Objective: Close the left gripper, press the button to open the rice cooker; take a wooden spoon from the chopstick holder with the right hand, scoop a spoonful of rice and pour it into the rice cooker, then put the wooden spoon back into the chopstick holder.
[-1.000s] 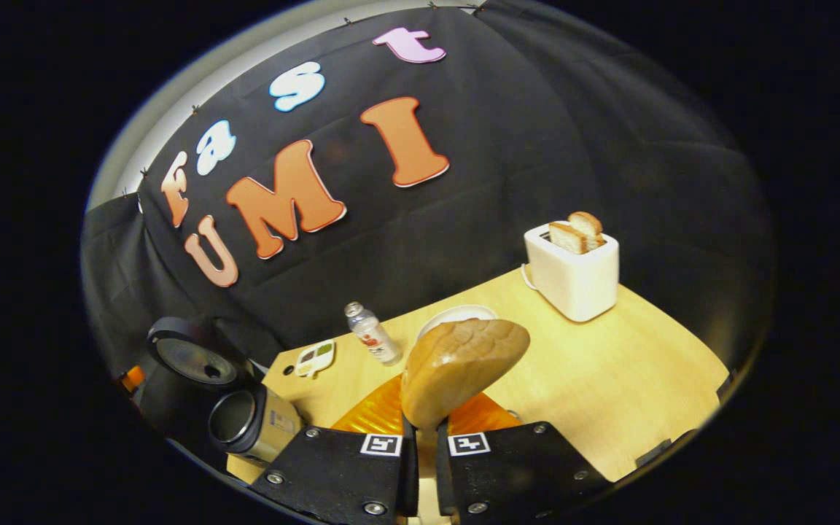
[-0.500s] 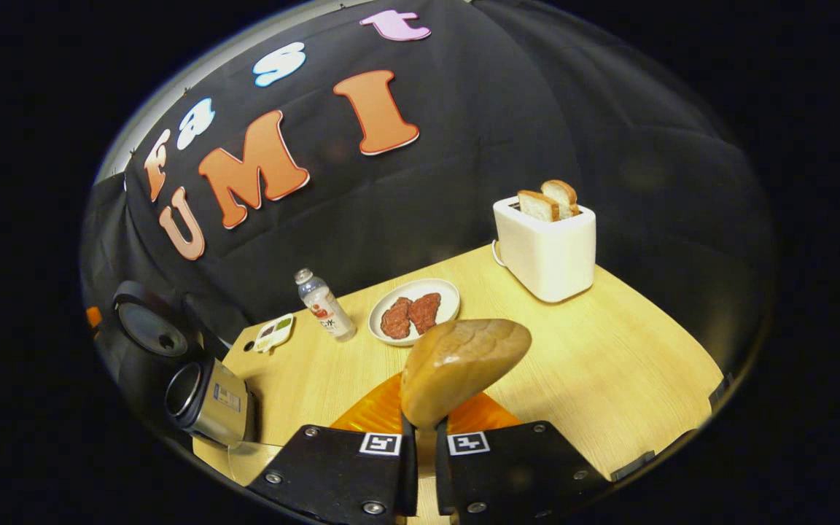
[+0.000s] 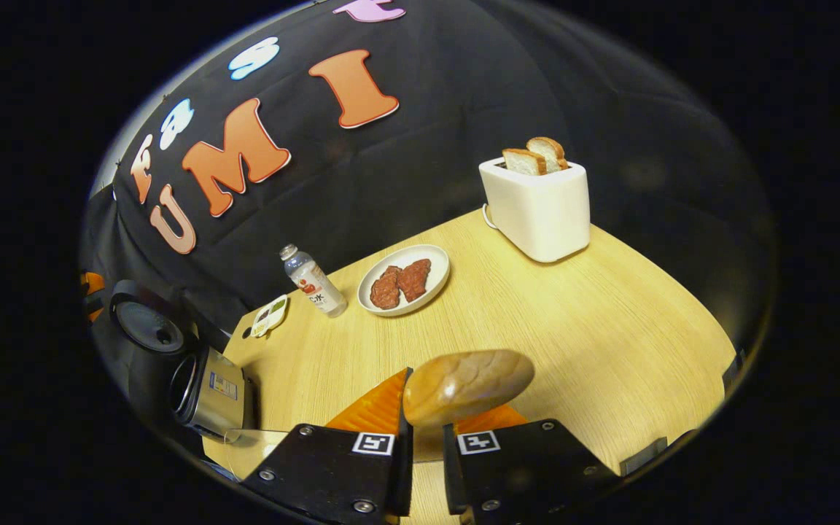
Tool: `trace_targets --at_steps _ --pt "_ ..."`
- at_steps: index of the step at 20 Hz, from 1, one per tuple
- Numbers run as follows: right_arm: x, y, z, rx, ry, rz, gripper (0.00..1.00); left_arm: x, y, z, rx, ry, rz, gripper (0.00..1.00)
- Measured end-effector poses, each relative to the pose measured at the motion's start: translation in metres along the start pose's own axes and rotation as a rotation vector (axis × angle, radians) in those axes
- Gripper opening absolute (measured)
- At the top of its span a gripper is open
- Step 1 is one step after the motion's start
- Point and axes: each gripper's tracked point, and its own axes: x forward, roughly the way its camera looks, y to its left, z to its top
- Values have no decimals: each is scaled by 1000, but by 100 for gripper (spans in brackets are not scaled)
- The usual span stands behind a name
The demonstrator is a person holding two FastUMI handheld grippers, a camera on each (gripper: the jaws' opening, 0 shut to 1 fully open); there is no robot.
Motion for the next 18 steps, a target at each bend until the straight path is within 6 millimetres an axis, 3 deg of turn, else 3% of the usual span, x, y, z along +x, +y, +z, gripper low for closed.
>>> trace_targets --at_steps 2,3,4,7,8,9,12,14,15,18 --pt "-6 -2 1 -26 0 -17 24 12 -4 8 7 16 -10 93" --pt "-14 -4 2 -38 -9 -25 24 22 -6 15 9 19 -15 100" --pt "-17 -5 5 -45 -11 -33 28 32 -10 16 13 32 -24 93" --pt "-37 -10 21 -42 -48 -49 41 54 -16 -1 25 137 -30 93" --pt "-43 -13 28 -33 -64 -53 52 58 -15 -13 44 201 -15 96" --pt "-50 -17 35 -23 -82 -59 56 61 -8 -18 73 244 17 96" --pt "-75 -27 50 -13 -129 -69 70 57 -11 -33 105 366 13 92" --pt "-87 -30 59 -14 -157 -74 71 55 -18 -49 91 449 -19 92" --pt "-90 -31 63 -15 -166 -74 71 51 -22 -63 80 490 -35 97" --pt "-95 -30 66 -26 -178 -77 72 35 -23 -100 67 623 -47 96"
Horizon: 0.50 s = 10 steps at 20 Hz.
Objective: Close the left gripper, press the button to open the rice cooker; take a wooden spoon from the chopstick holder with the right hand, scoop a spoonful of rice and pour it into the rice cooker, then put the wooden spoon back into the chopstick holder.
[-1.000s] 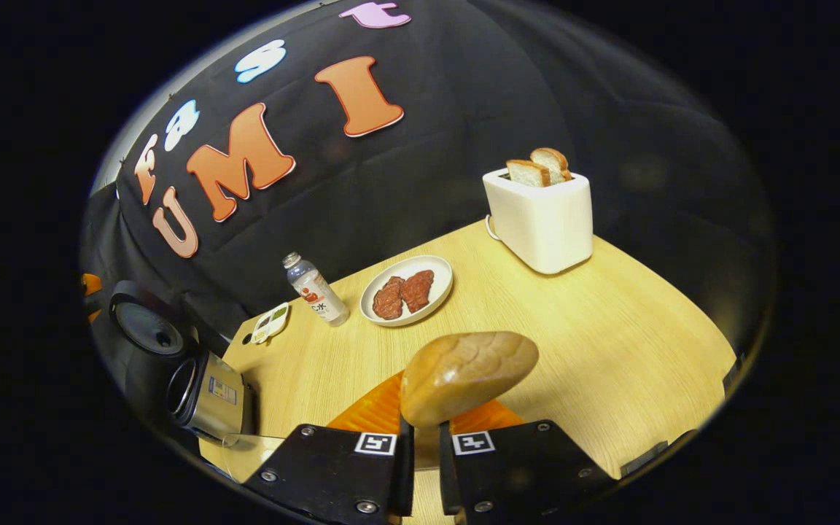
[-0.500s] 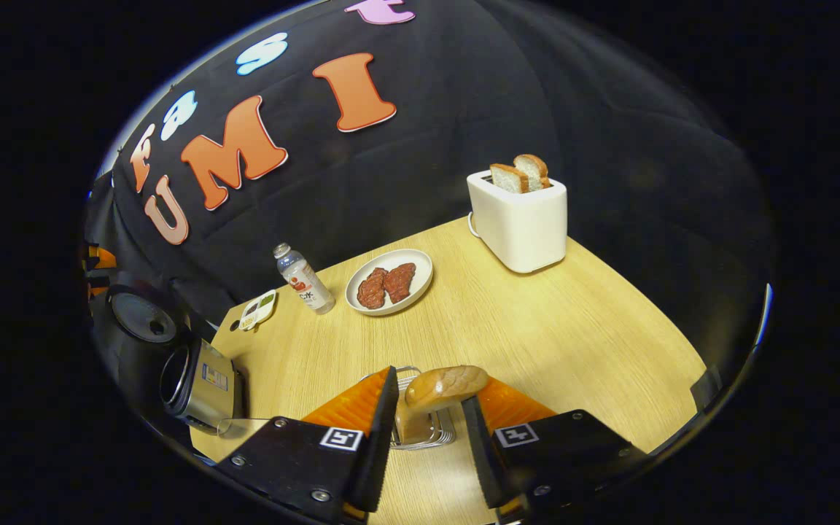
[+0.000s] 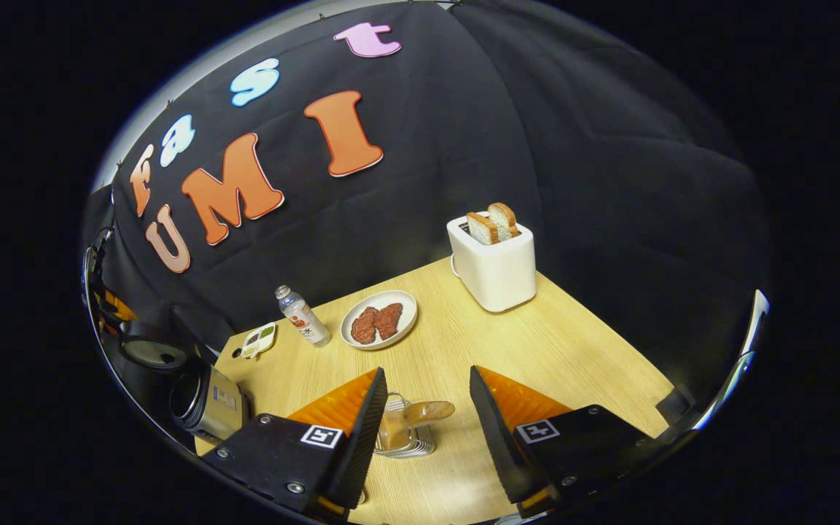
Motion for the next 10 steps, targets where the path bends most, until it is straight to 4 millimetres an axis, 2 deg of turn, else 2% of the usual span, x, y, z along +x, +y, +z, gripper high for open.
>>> trace_targets --at_steps 1,2,3,4,5,6,7,9,10 --pt "1 0 0 -2 2 0 72 5 0 -12 -3 43 -2 94" --pt "-1 2 -1 -1 6 7 72 8 1 -25 -11 84 -1 97" --pt "0 4 -1 -2 9 11 72 11 2 -40 -16 130 8 94" --pt "1 6 -3 -4 10 16 72 15 3 -59 -21 186 15 96" --pt "2 7 -3 -10 11 15 72 21 0 -76 -14 227 16 89" --pt "2 9 -4 -15 13 18 72 27 0 -91 -7 265 15 94" --pt "2 11 -5 -19 16 21 72 34 0 -106 -14 298 17 89" --pt "0 15 -2 -28 13 32 72 47 0 -128 -29 343 22 89" --pt "-1 16 -1 -35 12 34 72 52 0 -135 -33 355 25 94"
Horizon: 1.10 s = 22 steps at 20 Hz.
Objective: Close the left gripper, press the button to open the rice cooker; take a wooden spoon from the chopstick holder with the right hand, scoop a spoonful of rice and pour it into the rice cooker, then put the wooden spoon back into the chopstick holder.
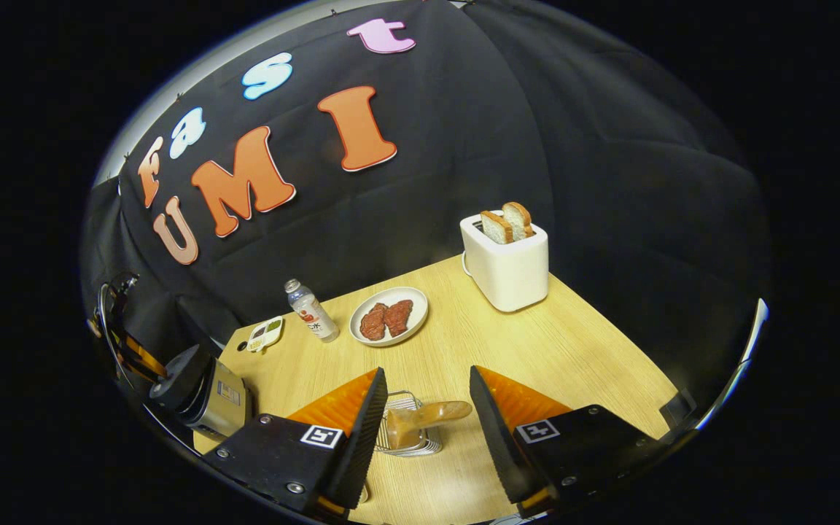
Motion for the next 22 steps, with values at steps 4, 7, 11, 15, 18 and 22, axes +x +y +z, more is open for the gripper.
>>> trace_targets --at_steps 4,7,11,15,18,22 --pt "-3 10 2 -31 3 12 72 15 0 -4 -15 26 13 93" --pt "-5 21 5 -64 7 25 72 21 -3 -5 -9 20 22 92" --pt "-5 45 18 -88 -19 55 72 19 -4 -7 -12 -29 28 94" --pt "-8 74 46 -157 -104 93 80 17 -2 -7 11 -186 20 95" --pt "-16 102 73 -214 -213 126 84 16 1 -6 -20 -337 51 94" --pt "-33 135 99 -259 -317 185 85 8 9 -9 -73 -484 87 94"
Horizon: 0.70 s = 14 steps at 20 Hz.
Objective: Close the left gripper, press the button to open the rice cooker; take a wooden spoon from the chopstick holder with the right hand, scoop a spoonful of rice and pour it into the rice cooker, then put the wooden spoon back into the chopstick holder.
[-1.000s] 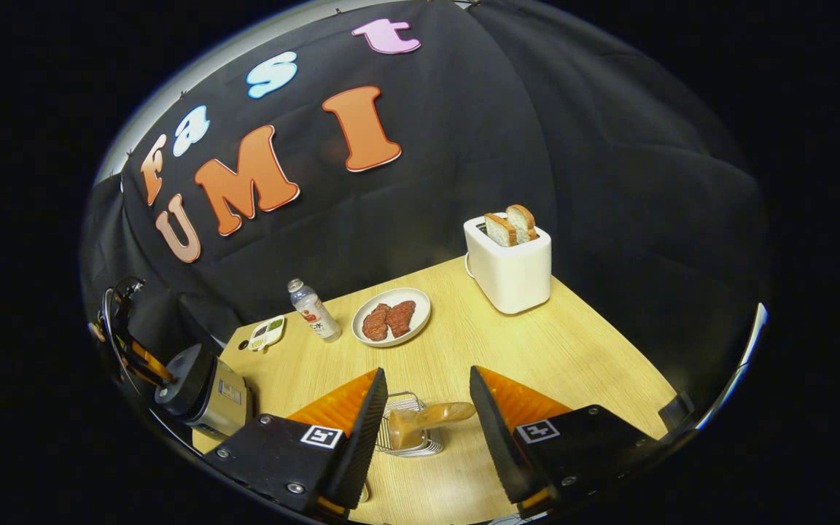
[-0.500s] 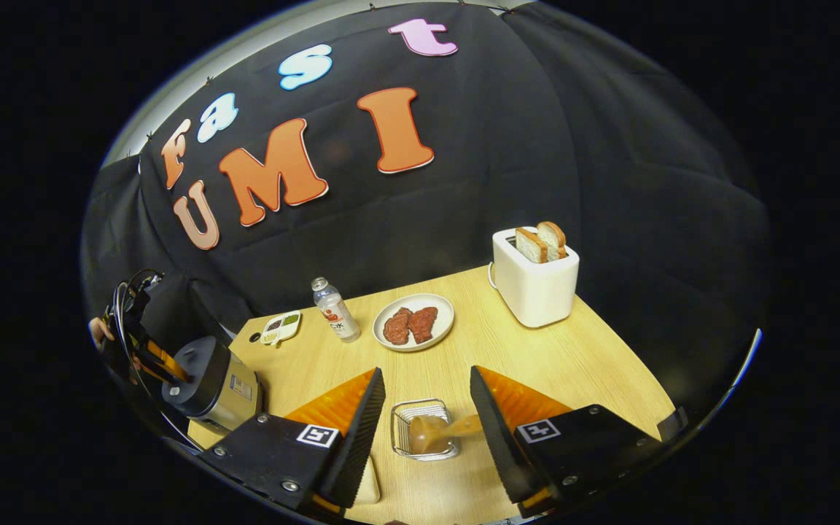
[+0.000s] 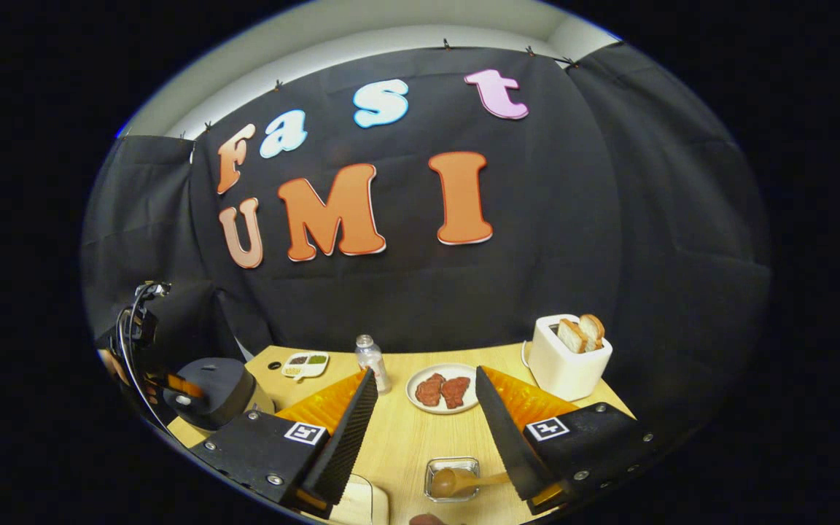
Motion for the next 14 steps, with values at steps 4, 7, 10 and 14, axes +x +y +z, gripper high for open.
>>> trace_targets --at_steps 4,7,10,14 --pt "-8 18 39 -44 -135 40 85 -38 9 43 7 -256 37 94" --pt "-18 26 68 -72 -246 43 85 -95 -9 82 57 -496 17 94" --pt "-32 40 88 -58 -313 76 84 -156 -37 104 102 -704 -38 96" --pt "-36 48 89 -12 -305 103 84 -216 -59 113 108 -862 -131 97"
